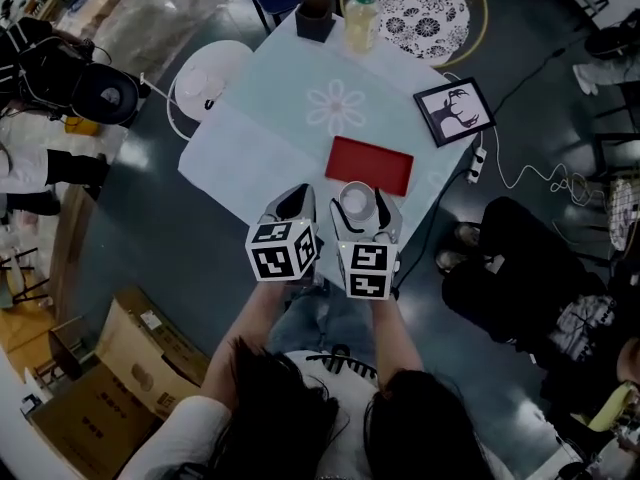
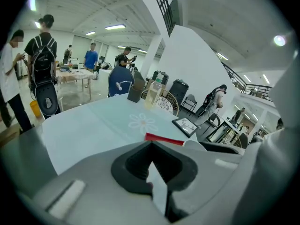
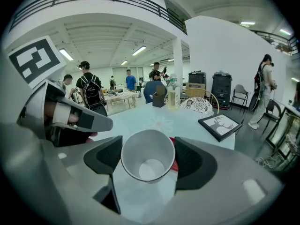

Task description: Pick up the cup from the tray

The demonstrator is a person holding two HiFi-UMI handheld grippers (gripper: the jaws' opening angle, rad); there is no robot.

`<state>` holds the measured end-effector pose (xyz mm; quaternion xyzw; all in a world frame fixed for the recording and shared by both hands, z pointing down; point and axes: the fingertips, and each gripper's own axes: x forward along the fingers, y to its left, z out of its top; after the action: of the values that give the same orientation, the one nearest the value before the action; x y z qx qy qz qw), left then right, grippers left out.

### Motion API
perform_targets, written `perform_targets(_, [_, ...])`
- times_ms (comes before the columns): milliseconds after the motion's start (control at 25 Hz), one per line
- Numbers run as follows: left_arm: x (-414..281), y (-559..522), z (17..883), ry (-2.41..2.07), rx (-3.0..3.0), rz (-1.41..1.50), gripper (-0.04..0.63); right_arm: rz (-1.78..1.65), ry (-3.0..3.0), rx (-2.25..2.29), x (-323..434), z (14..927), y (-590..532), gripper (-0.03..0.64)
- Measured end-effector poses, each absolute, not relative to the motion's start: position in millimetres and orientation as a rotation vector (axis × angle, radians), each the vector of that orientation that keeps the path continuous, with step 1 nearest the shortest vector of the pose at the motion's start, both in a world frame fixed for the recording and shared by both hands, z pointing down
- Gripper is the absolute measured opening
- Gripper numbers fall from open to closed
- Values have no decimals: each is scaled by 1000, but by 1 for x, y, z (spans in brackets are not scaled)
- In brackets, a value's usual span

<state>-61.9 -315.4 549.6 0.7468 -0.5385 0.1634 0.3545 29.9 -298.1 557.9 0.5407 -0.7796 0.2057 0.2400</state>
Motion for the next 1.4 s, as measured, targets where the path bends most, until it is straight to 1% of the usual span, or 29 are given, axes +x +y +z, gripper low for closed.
perform_targets(400, [-69,-277,560,-1375,1950,451,0,577,-2141,1467,15,577,-251,365])
perform_targets(840, [-60,-243,572,-1365,1957,478,0,582,-2102,1464,29,613,-229,362])
perform_targets(1080, [-64,-237,571,-1363,1955,484,0,547,-2124,1478,26,610,-231,371])
perform_targets(1400, [-74,-231,578,-1379,1941,530,0,617,-2155,1485,23,608,-225,392])
